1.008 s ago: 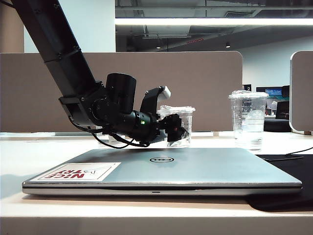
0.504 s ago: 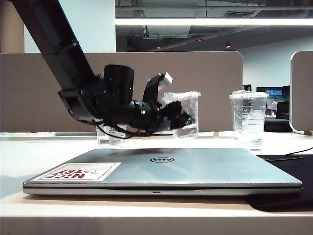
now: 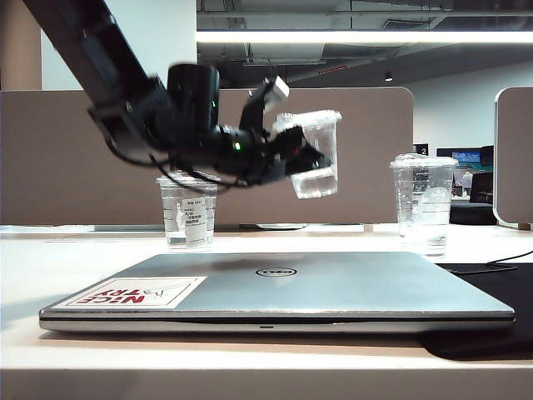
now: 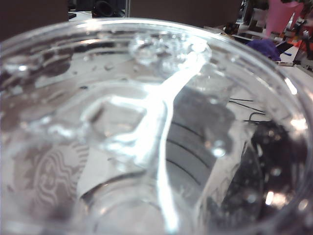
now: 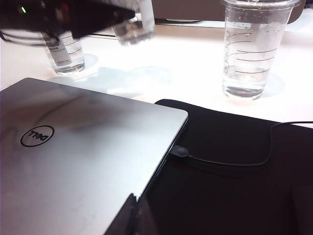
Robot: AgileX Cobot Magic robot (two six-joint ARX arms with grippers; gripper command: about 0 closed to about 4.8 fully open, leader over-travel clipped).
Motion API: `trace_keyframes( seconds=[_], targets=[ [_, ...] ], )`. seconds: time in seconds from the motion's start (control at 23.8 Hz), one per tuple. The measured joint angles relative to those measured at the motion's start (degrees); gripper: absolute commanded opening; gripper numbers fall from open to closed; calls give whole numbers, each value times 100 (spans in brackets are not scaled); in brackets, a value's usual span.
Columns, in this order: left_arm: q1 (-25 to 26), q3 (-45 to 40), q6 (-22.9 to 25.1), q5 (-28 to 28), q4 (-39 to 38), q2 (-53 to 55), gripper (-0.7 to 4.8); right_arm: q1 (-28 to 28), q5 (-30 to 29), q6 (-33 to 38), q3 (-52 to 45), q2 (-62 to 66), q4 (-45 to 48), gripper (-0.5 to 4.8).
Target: Pick up the coffee cup on the middle and place it on the left side of the laptop.
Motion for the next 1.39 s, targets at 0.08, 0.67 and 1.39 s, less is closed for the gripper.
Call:
trace_keyframes(
  seconds=[0.08, 0.67, 1.39],
  targets=[
    [0, -195, 313, 2, -179, -409, 327, 0, 2, 0, 0, 0, 0, -5],
    [627, -2752, 529, -133, -81, -2675, 322, 4, 0, 0, 0, 0, 0, -5],
    [1196, -5713, 496, -1523, 378, -4590, 322, 4, 0, 0, 0, 0, 0, -5]
  ],
)
